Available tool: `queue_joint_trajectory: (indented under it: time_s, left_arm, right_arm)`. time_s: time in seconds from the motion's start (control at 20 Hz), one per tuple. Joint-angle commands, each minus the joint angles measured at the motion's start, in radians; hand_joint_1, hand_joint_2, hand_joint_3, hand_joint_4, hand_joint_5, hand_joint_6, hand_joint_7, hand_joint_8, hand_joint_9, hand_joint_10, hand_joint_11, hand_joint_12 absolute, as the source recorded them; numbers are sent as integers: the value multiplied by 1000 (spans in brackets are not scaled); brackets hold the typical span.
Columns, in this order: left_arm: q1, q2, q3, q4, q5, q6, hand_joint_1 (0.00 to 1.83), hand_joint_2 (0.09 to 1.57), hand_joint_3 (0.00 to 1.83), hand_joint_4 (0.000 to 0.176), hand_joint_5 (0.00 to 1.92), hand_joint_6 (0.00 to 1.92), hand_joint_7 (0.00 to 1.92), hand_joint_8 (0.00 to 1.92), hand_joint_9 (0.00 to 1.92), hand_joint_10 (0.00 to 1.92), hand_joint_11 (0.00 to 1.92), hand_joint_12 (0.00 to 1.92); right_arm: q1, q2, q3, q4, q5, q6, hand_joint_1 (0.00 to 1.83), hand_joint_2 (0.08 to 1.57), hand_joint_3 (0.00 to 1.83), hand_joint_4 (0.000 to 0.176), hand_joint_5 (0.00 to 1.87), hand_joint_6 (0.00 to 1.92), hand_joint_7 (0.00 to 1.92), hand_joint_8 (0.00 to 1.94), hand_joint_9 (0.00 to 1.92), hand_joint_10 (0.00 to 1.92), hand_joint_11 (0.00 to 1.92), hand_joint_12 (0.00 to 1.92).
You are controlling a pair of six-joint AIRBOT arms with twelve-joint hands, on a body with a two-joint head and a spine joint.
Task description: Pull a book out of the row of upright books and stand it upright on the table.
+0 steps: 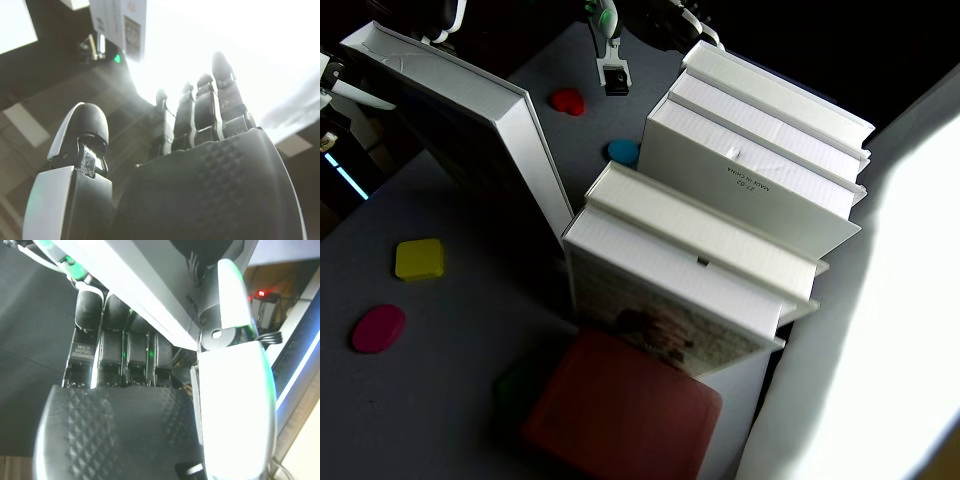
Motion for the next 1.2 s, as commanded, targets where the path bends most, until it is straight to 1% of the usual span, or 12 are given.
queue_joint_trajectory:
  time_s: [0.0,0.05,0.45,0.5,0.55,0.6,0.65,0.7,0.75,0.85,1.05,1.15]
  left_arm:
    - [-5,-4,2,-13,-118,-10,346,1392,0,67,140,2,52,1,0,0,0,450]
    - [-5,-4,3,-13,-118,-10,341,1401,3,56,132,1,45,0,0,0,0,440]
    - [-6,-5,3,-15,-116,-10,253,1349,0,61,143,1,53,0,1,0,0,486]
    - [-6,-5,3,-16,-116,-11,144,1340,0,52,114,1,38,0,0,0,0,437]
    - [-6,-8,5,-16,-115,-11,290,1298,0,23,114,2,48,4,0,0,0,431]
    - [-6,-8,6,-16,-115,-11,643,1264,0,0,201,16,207,28,186,126,0,1035]
    - [-7,-10,7,-18,-114,-12,632,1318,5,0,203,10,230,20,198,140,0,1111]
    - [-7,-12,10,-21,-114,-12,392,1375,14,12,61,1,45,3,49,63,0,743]
    - [-7,-12,11,-21,-113,-12,308,1402,8,0,11,0,8,0,9,12,0,421]
    - [-8,-16,15,-23,-112,-13,320,1418,1,0,0,0,0,0,0,0,0,27]
    - [-9,-29,28,-28,-112,-14,158,1425,6,0,7,3,0,0,0,0,0,0]
    - [-9,-31,31,-29,-114,-15,242,1375,15,62,105,3,28,14,0,0,7,242]
  right_arm:
    - [21,2,-4,84,-22,-10,1106,1322,28,0,701,1376,520,1823,399,1826,321,1921]
    - [22,5,-4,92,-15,-10,1106,1322,28,0,701,1376,520,1823,399,1826,321,1921]
    - [5,-12,17,105,-19,-3,1106,1324,25,0,701,1377,519,1824,399,1826,321,1921]
    - [-6,-33,41,105,-35,11,1106,1324,24,0,701,1377,519,1824,399,1826,321,1921]
    - [-17,-58,69,105,-44,36,1106,1324,24,0,701,1377,519,1824,399,1826,321,1921]
    - [-19,-60,74,105,-45,42,1106,1325,23,0,701,1377,519,1824,399,1826,321,1921]
    - [-29,-86,106,105,-58,69,1106,1325,23,0,701,1377,519,1824,399,1826,321,1921]
    - [-32,-105,131,106,-61,95,1106,1325,22,0,701,1377,519,1824,399,1826,321,1921]
    - [-33,-111,141,108,-61,104,1106,1325,22,0,701,1377,519,1824,399,1826,321,1921]
    - [-36,-132,178,129,-61,128,1106,1326,21,0,701,1377,519,1824,399,1826,321,1921]
    - [-68,-183,300,260,-67,152,1106,1326,21,0,701,1377,519,1824,399,1826,321,1921]
    - [-88,-195,343,331,-62,151,1106,1326,20,0,701,1377,519,1824,399,1826,321,1921]
